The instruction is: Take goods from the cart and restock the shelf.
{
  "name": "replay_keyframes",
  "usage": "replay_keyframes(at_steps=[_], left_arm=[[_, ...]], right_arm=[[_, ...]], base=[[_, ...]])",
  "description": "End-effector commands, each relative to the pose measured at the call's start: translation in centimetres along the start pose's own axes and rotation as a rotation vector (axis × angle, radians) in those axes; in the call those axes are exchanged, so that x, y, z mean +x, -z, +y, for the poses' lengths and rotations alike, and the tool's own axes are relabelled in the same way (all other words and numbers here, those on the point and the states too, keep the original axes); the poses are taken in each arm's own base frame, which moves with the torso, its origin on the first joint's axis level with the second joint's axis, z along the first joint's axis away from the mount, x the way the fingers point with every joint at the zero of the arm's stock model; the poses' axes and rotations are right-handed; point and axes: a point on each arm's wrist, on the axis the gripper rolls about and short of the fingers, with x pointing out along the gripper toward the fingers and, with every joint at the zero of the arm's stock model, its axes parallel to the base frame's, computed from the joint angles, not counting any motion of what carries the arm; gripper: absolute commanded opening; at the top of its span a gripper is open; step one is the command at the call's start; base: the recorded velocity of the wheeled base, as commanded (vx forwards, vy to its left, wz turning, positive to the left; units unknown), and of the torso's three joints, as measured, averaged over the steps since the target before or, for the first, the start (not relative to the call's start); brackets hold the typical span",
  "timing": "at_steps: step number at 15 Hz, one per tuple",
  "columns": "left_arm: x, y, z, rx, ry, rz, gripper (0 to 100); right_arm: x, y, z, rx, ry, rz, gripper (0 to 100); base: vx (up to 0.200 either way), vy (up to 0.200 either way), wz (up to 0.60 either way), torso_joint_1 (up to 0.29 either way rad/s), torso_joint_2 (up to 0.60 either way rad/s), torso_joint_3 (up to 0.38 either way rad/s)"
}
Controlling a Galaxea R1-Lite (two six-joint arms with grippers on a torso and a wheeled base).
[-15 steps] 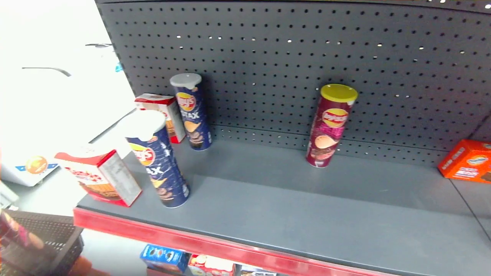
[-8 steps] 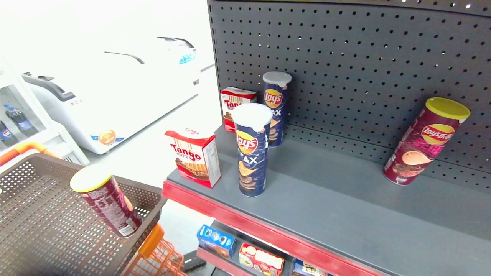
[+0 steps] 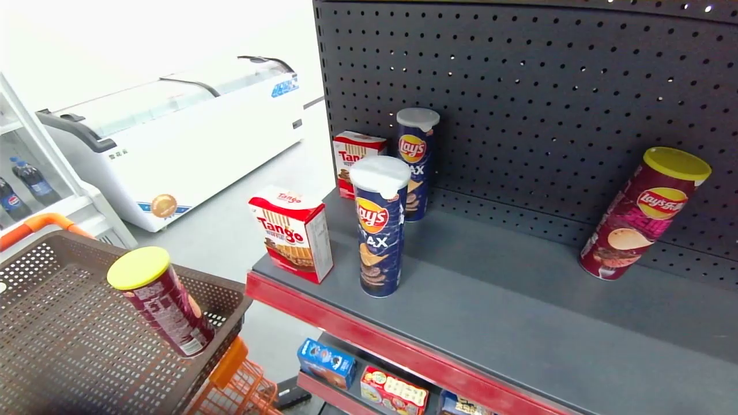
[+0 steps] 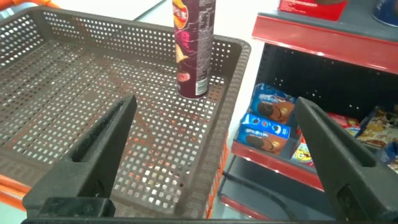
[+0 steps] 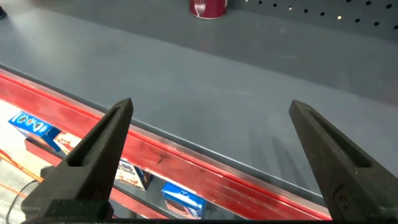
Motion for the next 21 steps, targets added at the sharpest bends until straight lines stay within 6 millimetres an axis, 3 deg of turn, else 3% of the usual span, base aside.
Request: replay_keyframes(at_steps=[1, 5, 6, 8, 9, 13, 16, 19, 21], left_arm=[[0.0, 0.0, 0.0, 0.004, 0.011, 0.001, 100], [0.0, 0.0, 0.0, 0.004, 0.017, 0.001, 100], [-0.7, -2.0, 0.0, 0.02, 0.017, -0.055, 100], [-0.5, -4.9, 0.0, 0.037, -0.026, 0.044, 100], [0.3, -6.5, 0.0, 0.048, -0.047, 0.119, 100], [3.7, -7.4, 0.2, 0.161, -0.186, 0.326, 100], [6.3, -8.1, 0.2, 0.18, -0.193, 0.443, 100], [11.1, -9.7, -0.3, 0.182, -0.143, 0.465, 100], [13.3, -9.4, -0.8, 0.156, -0.118, 0.471, 100]], right_arm=[[0.0, 0.0, 0.0, 0.0, 0.0, 0.0, 100], [0.0, 0.0, 0.0, 0.0, 0.0, 0.0, 100], [0.0, 0.0, 0.0, 0.0, 0.0, 0.0, 100], [0.0, 0.0, 0.0, 0.0, 0.0, 0.0, 100], [0.0, 0.0, 0.0, 0.0, 0.0, 0.0, 100], [0.0, 0.0, 0.0, 0.0, 0.0, 0.0, 100], [0.0, 0.0, 0.0, 0.0, 0.0, 0.0, 100], [0.0, 0.0, 0.0, 0.0, 0.0, 0.0, 100], [0.0, 0.0, 0.0, 0.0, 0.0, 0.0, 100]], base=[[0.0, 0.0, 0.0, 0.0, 0.0, 0.0], [0.0, 0.0, 0.0, 0.0, 0.0, 0.0], [0.0, 0.0, 0.0, 0.0, 0.0, 0.0], [0.0, 0.0, 0.0, 0.0, 0.0, 0.0], [0.0, 0.0, 0.0, 0.0, 0.0, 0.0], [0.0, 0.0, 0.0, 0.0, 0.0, 0.0], [0.0, 0.0, 0.0, 0.0, 0.0, 0.0], [0.0, 0.0, 0.0, 0.0, 0.0, 0.0], [0.0, 0.0, 0.0, 0.0, 0.0, 0.0]])
